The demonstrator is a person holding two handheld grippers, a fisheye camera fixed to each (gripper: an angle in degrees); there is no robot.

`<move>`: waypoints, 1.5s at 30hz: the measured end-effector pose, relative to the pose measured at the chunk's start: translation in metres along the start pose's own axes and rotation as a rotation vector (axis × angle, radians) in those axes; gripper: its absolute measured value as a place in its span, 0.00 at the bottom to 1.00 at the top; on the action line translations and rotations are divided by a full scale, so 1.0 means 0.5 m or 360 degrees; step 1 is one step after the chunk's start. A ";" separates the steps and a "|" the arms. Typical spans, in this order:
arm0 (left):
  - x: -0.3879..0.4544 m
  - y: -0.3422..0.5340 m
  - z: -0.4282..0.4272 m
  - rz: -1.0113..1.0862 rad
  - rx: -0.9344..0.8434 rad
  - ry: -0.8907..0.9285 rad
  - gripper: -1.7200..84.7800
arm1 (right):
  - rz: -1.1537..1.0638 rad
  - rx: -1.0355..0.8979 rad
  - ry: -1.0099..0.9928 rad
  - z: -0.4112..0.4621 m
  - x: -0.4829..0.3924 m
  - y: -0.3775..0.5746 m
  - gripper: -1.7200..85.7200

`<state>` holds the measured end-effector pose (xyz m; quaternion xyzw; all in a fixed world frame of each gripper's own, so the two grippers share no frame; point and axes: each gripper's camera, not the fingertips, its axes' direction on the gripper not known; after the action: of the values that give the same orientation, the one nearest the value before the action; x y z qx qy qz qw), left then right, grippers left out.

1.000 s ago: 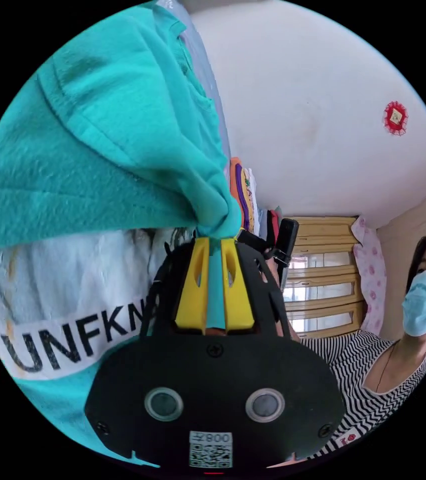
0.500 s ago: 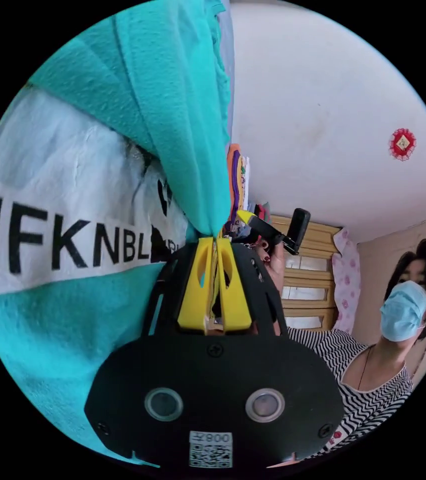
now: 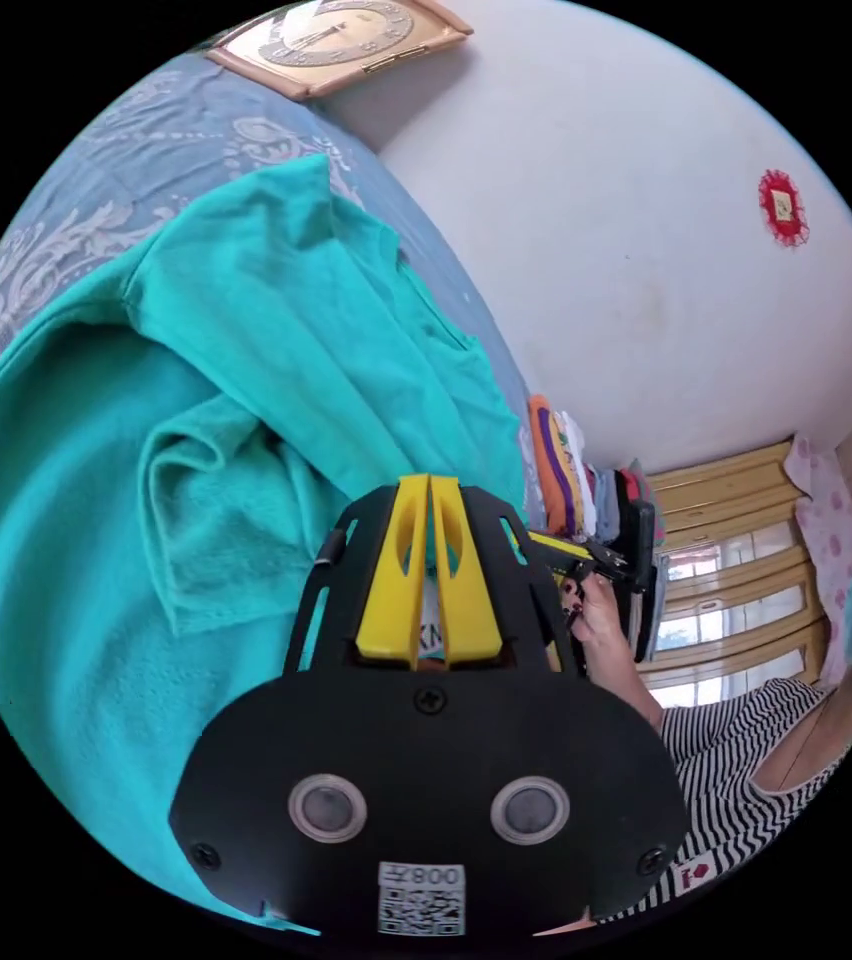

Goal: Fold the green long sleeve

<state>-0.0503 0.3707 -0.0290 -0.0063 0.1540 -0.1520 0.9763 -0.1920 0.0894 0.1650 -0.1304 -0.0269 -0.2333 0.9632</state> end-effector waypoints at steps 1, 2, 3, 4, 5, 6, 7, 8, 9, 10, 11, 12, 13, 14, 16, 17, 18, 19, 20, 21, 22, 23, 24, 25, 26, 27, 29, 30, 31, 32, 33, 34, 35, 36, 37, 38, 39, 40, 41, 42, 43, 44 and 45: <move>-0.009 -0.006 -0.005 -0.0055 -0.0045 -0.0042 0.02 | -0.0003 0.0049 -0.0028 0.004 0.000 0.009 0.02; -0.008 -0.008 -0.017 -0.0065 -0.0031 0.0051 0.02 | 0.0007 0.0071 -0.0063 0.001 0.003 0.016 0.02; -0.003 -0.009 -0.027 -0.0052 -0.0008 0.0094 0.02 | 0.0022 0.0066 -0.0084 0.001 0.005 0.018 0.02; 0.011 -0.016 -0.052 0.0002 0.0044 0.0105 0.02 | 0.0051 0.0073 -0.0117 -0.002 0.008 0.023 0.02; 0.025 -0.030 -0.079 0.0045 0.0096 0.0036 0.02 | 0.0062 0.0103 -0.0124 -0.010 0.007 0.030 0.02; 0.030 -0.040 -0.091 0.0062 0.0121 0.0001 0.02 | 0.0060 0.0125 -0.0122 -0.016 0.004 0.034 0.02; 0.037 -0.066 -0.114 0.0093 0.0172 -0.0047 0.02 | 0.0057 0.0165 -0.0113 -0.024 0.000 0.040 0.02; 0.041 -0.097 -0.132 0.0114 0.0219 -0.0075 0.02 | 0.0057 0.0188 -0.0109 -0.028 -0.004 0.044 0.02; 0.043 -0.114 -0.139 0.0126 0.0241 -0.0094 0.02 | 0.0053 0.0197 -0.0111 -0.028 -0.006 0.046 0.02; 0.049 -0.149 -0.150 0.0149 0.0280 -0.0152 0.02 | 0.0048 0.0191 -0.0112 -0.023 -0.009 0.046 0.02; 0.054 -0.187 -0.154 0.0174 0.0282 -0.0233 0.02 | 0.0052 0.0169 -0.0112 -0.014 -0.011 0.046 0.02; 0.055 -0.207 -0.153 0.0179 0.0268 -0.0290 0.02 | 0.0056 0.0158 -0.0114 -0.010 -0.012 0.045 0.02; 0.052 -0.246 -0.147 0.0157 0.0207 -0.0414 0.02 | 0.0065 0.0143 -0.0127 -0.002 -0.015 0.045 0.02; 0.045 -0.277 -0.145 0.0118 0.0181 -0.0526 0.02 | 0.0055 0.0144 -0.0141 0.003 -0.021 0.046 0.02; 0.030 -0.311 -0.151 0.0048 0.0172 -0.0574 0.02 | 0.0052 0.0129 -0.0138 0.009 -0.029 0.047 0.02; 0.024 -0.323 -0.164 0.0001 0.0204 -0.0636 0.02 | 0.0048 0.0122 -0.0127 0.012 -0.033 0.048 0.02; 0.024 -0.328 -0.170 0.0012 0.0218 -0.0663 0.02 | 0.0050 0.0124 -0.0124 0.012 -0.034 0.049 0.02; 0.023 -0.335 -0.177 0.0030 0.0190 -0.0716 0.02 | 0.0055 0.0132 -0.0126 0.013 -0.035 0.051 0.02; 0.021 -0.337 -0.186 0.0047 0.0158 -0.0693 0.02 | 0.0060 0.0133 -0.0134 0.016 -0.035 0.051 0.02; 0.022 -0.334 -0.193 0.0049 0.0162 -0.0682 0.02 | 0.0063 0.0132 -0.0133 0.018 -0.034 0.052 0.02; 0.027 -0.325 -0.212 0.0053 0.0180 -0.0676 0.02 | 0.0075 0.0110 -0.0138 0.025 -0.032 0.052 0.02; 0.038 -0.308 -0.236 0.0078 0.0220 -0.0650 0.02 | 0.0084 0.0101 -0.0156 0.029 -0.031 0.055 0.02; 0.045 -0.298 -0.249 0.0108 0.0237 -0.0607 0.02 | 0.0082 0.0110 -0.0158 0.027 -0.033 0.058 0.02; 0.060 -0.272 -0.275 0.0184 0.0246 -0.0506 0.02 | 0.0077 0.0121 -0.0154 0.022 -0.039 0.067 0.02; 0.074 -0.242 -0.297 0.0246 0.0215 -0.0453 0.02 | 0.0066 0.0148 -0.0153 0.013 -0.048 0.080 0.02; 0.080 -0.225 -0.306 0.0269 0.0194 -0.0446 0.02 | 0.0059 0.0172 -0.0149 0.007 -0.052 0.088 0.02; 0.084 -0.160 -0.340 0.0319 0.0141 -0.0511 0.02 | 0.0075 0.0205 -0.0081 0.004 -0.060 0.117 0.02; 0.079 -0.149 -0.345 0.0316 0.0116 -0.0551 0.02 | 0.0088 0.0192 -0.0062 0.009 -0.058 0.122 0.02; 0.061 -0.133 -0.354 0.0249 0.0046 -0.0644 0.02 | 0.0098 0.0148 -0.0059 0.026 -0.052 0.127 0.02; 0.045 -0.115 -0.373 0.0163 0.0045 -0.0652 0.02 | 0.0119 0.0181 -0.0128 0.030 -0.042 0.134 0.02; 0.043 -0.103 -0.388 0.0139 0.0085 -0.0605 0.02 | 0.0152 0.0185 -0.0171 0.027 -0.036 0.136 0.02; 0.047 -0.078 -0.420 0.0137 0.0190 -0.0478 0.02 | 0.0177 0.0176 -0.0221 0.016 -0.032 0.139 0.02; 0.058 -0.052 -0.445 0.0157 0.0255 -0.0385 0.02 | 0.0171 0.0246 -0.0200 -0.007 -0.040 0.152 0.02; 0.065 -0.040 -0.454 0.0168 0.0259 -0.0362 0.02 | 0.0164 0.0281 -0.0179 -0.019 -0.046 0.160 0.02; 0.078 -0.016 -0.464 0.0202 0.0226 -0.0368 0.02 | 0.0148 0.0315 -0.0142 -0.039 -0.059 0.180 0.02; 0.084 0.005 -0.467 0.0236 0.0182 -0.0435 0.02 | 0.0133 0.0349 -0.0136 -0.053 -0.071 0.204 0.02; 0.082 0.014 -0.465 0.0233 0.0147 -0.0481 0.02 | 0.0134 0.0370 -0.0142 -0.057 -0.075 0.218 0.02; 0.067 0.027 -0.460 0.0170 0.0049 -0.0540 0.02 | 0.0142 0.0377 -0.0163 -0.055 -0.081 0.243 0.02; 0.049 0.039 -0.462 0.0121 -0.0017 -0.0525 0.02 | 0.0154 0.0306 -0.0170 -0.037 -0.081 0.258 0.02; 0.045 0.046 -0.469 0.0123 -0.0004 -0.0520 0.02 | 0.0162 0.0247 -0.0158 -0.023 -0.080 0.262 0.02; 0.042 0.064 -0.494 0.0067 0.0073 -0.0500 0.02 | 0.0204 0.0137 -0.0133 0.005 -0.072 0.272 0.02; 0.045 0.081 -0.522 0.0036 0.0137 -0.0391 0.02 | 0.0259 0.0152 -0.0224 0.001 -0.065 0.288 0.02; 0.048 0.090 -0.534 0.0052 0.0158 -0.0322 0.02 | 0.0262 0.0203 -0.0252 -0.012 -0.066 0.298 0.02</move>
<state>-0.0960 0.4155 -0.2934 0.0294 0.0471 -0.1421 0.9883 -0.1534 0.2301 0.1197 -0.0888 -0.1068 -0.1401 0.9803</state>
